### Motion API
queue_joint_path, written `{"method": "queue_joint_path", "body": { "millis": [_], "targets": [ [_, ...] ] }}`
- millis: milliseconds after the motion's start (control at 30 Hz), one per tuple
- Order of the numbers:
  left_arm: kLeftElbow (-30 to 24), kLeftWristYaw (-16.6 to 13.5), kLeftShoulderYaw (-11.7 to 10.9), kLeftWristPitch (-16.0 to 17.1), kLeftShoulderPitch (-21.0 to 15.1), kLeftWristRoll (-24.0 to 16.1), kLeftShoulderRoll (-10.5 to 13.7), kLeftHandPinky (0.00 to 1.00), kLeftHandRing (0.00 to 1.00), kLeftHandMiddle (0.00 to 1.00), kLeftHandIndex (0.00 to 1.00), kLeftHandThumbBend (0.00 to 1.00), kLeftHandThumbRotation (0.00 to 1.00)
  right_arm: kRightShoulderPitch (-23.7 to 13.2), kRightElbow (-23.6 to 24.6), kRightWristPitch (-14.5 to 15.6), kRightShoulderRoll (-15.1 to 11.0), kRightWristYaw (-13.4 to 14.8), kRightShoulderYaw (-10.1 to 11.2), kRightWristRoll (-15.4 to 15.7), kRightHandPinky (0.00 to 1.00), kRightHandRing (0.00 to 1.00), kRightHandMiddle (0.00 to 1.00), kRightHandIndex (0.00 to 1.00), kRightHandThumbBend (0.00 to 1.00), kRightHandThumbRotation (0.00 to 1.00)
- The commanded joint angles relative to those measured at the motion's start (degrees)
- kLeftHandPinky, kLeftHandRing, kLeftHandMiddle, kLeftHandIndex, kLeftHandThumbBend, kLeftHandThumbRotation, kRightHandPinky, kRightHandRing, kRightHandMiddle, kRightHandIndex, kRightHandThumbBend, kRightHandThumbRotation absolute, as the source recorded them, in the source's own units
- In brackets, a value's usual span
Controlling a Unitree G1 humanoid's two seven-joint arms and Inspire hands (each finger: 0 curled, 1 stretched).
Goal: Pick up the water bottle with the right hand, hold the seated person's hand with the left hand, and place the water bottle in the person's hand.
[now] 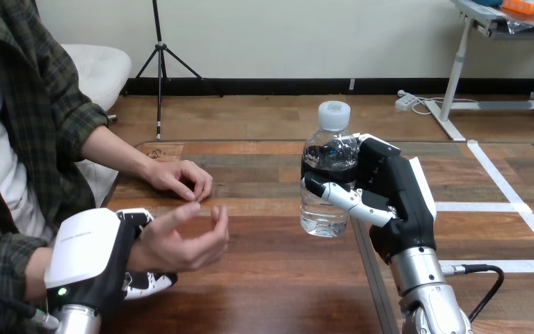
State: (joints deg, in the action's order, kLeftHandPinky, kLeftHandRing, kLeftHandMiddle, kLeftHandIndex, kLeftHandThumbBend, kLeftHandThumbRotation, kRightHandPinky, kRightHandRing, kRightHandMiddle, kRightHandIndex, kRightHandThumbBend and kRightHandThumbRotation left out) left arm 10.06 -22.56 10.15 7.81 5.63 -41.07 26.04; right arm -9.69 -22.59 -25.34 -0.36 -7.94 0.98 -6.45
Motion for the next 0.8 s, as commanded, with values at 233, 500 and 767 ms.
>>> {"method": "queue_joint_path", "body": {
  "millis": [233,500,767],
  "targets": [
    [1.4,-3.3,0.6,4.8,-1.9,1.7,-2.4,0.32,0.38,0.43,0.45,0.76,0.00,-3.4,3.6,-0.4,0.1,-0.2,0.8,-1.0,0.32,0.38,0.44,0.45,0.30,0.00],
    [1.3,-4.1,0.7,5.2,-1.8,1.5,-2.9,0.33,0.38,0.43,0.45,0.76,0.00,-3.3,3.9,-0.1,0.2,0.1,0.8,-1.1,0.31,0.38,0.44,0.45,0.30,0.00],
    [1.9,-5.3,0.7,5.8,-1.9,1.2,-3.4,0.33,0.38,0.43,0.45,0.76,0.00,-3.3,3.7,-0.2,0.1,0.2,0.8,-0.7,0.32,0.38,0.44,0.45,0.30,0.00]
  ]
}}
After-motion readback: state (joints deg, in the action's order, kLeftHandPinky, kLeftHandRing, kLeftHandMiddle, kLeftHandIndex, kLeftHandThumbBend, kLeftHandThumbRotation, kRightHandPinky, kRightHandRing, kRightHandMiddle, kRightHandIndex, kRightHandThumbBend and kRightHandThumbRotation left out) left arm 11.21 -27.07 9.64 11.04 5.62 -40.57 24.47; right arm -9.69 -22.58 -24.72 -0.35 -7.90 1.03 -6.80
